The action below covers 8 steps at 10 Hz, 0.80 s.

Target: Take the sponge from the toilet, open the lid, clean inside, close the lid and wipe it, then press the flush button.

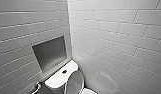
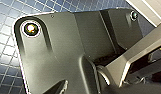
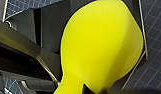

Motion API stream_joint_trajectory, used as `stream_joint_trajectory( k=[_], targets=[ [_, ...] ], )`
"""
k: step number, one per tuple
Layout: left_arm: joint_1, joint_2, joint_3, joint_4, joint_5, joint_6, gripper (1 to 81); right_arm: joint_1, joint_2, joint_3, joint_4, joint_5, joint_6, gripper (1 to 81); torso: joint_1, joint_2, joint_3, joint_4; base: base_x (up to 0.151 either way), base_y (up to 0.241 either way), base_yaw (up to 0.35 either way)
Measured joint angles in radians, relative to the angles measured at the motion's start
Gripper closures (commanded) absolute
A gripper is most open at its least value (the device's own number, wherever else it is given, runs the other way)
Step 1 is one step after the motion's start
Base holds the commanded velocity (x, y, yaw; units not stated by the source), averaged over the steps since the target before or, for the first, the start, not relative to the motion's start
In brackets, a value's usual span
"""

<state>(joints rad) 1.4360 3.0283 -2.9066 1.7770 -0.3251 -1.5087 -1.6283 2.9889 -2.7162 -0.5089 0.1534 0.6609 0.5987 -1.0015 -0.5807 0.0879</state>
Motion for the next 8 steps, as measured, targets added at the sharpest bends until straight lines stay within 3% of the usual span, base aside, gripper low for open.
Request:
stream_joint_trajectory(
  k=[2,3,4,5,6,7,8],
  targets=[
    [-0.003,0.0,0.0,-0.012,0.003,-0.046,1.0,0.0,0.002,0.0,0.007,-0.014,0.002,81.1,0.0,0.0,0.0,0.0,0.0,0.0,0.0],
    [0.0,-0.001,0.0,-0.024,0.004,-0.126,1.0,0.0,0.01,0.0,0.041,-0.027,-0.013,81.1,0.0,0.0,0.0,0.0,0.0,0.0,0.0],
    [0.004,-0.003,0.0,-0.036,0.003,-0.207,1.0,0.0,0.02,-0.001,0.119,-0.041,-0.076,81.1,0.0,0.0,0.0,0.0,0.0,0.0,0.0],
    [0.008,-0.011,0.0,-0.043,0.003,-0.256,1.0,0.0,0.028,-0.004,0.217,-0.05,-0.179,81.1,0.0,0.0,0.0,0.0,0.0,0.0,0.0],
    [0.016,-0.019,-0.003,-0.05,0.011,-0.274,1.0,0.0,0.032,-0.008,0.341,-0.06,-0.324,81.1,0.0,0.0,0.0,0.0,0.0,0.0,0.0],
    [0.03,-0.014,-0.005,-0.073,0.039,-0.277,1.0,0.002,0.033,-0.01,0.453,-0.064,-0.43,81.1,0.0,0.0,0.0,0.0,0.0,0.0,0.0],
    [0.049,0.003,-0.006,-0.107,0.091,-0.276,1.0,0.011,0.029,-0.005,0.526,-0.058,-0.497,81.1,0.0,0.0,0.0,0.0,0.0,0.0,0.0]
  ],
)
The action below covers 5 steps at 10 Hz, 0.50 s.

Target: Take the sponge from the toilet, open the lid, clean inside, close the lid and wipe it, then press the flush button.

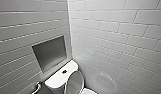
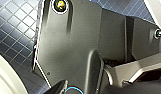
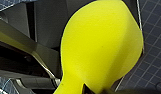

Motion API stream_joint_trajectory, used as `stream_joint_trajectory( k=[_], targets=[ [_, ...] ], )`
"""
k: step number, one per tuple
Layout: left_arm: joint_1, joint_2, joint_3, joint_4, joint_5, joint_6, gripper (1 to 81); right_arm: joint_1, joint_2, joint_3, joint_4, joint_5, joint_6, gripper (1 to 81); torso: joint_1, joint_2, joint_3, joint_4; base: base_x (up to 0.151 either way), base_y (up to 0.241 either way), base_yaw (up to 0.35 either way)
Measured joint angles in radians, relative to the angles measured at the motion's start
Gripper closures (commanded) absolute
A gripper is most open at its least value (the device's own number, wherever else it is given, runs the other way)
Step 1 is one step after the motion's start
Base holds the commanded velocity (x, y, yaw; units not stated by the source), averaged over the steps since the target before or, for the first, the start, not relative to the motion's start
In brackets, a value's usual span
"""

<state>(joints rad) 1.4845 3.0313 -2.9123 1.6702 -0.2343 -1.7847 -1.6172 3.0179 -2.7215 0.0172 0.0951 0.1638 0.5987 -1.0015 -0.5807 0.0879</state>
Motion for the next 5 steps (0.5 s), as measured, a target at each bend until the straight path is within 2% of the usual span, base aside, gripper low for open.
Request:
stream_joint_trajectory(
  k=[1,2,3,5],
  targets=[
    [0.016,0.023,0.0,-0.024,0.034,0.01,1.0,0.014,-0.013,0.025,0.023,0.001,-0.019,81.1,0.0,0.0,0.0,0.0,0.0,0.0,0.0],
    [0.025,0.039,0.004,-0.044,0.059,0.07,1.0,0.029,-0.019,0.039,0.026,0.001,-0.026,81.1,0.0,0.0,0.0,0.0,0.0,0.0,0.0],
    [0.026,0.045,0.005,-0.089,0.094,0.182,1.0,0.039,-0.019,0.04,0.026,0.001,-0.033,81.1,0.0,0.0,0.0,0.0,0.0,0.0,0.0],
    [0.024,0.045,0.004,-0.29,0.177,0.474,1.0,0.039,-0.025,0.049,0.023,0.0,-0.033,81.1,0.0,0.0,0.0,0.0,0.0,0.0,0.0]
  ],
)
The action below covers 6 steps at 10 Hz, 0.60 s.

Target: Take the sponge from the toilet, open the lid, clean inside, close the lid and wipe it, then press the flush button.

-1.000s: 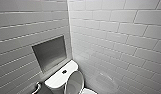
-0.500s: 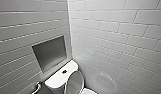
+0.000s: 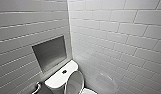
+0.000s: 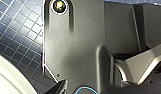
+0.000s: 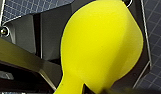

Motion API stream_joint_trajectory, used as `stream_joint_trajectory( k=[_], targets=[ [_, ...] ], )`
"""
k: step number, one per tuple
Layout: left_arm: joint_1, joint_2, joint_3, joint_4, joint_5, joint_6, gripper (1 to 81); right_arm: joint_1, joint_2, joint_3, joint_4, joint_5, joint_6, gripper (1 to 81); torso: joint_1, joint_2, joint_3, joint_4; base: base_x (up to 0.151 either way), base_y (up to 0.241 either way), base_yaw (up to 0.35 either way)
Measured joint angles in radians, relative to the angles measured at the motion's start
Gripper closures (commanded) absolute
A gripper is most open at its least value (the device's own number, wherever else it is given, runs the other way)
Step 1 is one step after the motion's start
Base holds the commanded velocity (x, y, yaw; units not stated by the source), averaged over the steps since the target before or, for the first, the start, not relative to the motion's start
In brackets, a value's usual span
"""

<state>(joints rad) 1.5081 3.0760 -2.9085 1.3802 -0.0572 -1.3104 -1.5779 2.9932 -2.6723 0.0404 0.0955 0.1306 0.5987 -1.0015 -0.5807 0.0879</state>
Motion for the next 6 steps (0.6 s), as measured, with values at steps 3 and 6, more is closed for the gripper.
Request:
stream_joint_trajectory(
  k=[3,6],
  targets=[
    [0.003,0.011,0.009,-0.481,0.046,0.556,1.0,0.0,-0.014,0.014,0.0,0.01,0.001,81.1,0.0,0.0,0.0,0.0,0.0,0.0,0.0],
    [-0.005,0.01,0.036,-1.0,0.056,1.06,1.0,0.006,-0.029,0.049,0.0,0.011,0.006,81.1,0.0,0.0,0.0,0.028,0.0,0.0,0.0]
  ],
)
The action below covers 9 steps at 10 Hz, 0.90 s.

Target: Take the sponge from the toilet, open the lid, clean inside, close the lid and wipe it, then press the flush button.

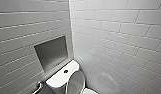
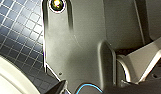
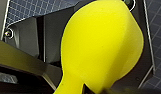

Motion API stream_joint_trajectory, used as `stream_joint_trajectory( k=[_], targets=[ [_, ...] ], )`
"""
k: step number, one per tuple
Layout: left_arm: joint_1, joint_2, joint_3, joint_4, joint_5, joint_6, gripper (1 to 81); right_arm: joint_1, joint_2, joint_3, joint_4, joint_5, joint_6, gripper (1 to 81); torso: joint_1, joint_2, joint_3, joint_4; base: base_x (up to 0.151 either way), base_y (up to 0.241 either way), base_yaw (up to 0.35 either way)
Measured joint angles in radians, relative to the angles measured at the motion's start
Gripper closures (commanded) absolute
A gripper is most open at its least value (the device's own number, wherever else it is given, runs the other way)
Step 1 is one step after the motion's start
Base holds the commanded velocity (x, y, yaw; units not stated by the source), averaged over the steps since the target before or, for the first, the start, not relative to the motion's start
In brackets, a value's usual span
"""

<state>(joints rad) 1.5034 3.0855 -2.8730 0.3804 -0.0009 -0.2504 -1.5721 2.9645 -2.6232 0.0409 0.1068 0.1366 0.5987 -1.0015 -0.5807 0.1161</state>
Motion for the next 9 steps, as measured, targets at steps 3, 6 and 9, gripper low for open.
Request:
stream_joint_trajectory(
  k=[3,6,9],
  targets=[
    [-0.009,-0.009,0.037,-0.216,-0.024,0.178,1.0,0.016,-0.01,0.023,0.0,0.003,0.002,81.1,0.0,0.0,0.0,0.103,0.0,0.0,0.0],
    [-0.006,-0.01,0.039,-0.224,-0.013,0.179,1.0,0.024,-0.033,0.041,0.0,0.007,0.003,81.1,0.0,0.0,0.0,0.187,0.0,0.0,0.0],
    [-0.007,-0.012,0.039,-0.224,0.007,0.185,1.0,0.036,-0.135,0.167,0.0,0.055,0.003,81.1,0.0,0.0,0.0,0.192,0.0,0.0,0.0]
  ],
)
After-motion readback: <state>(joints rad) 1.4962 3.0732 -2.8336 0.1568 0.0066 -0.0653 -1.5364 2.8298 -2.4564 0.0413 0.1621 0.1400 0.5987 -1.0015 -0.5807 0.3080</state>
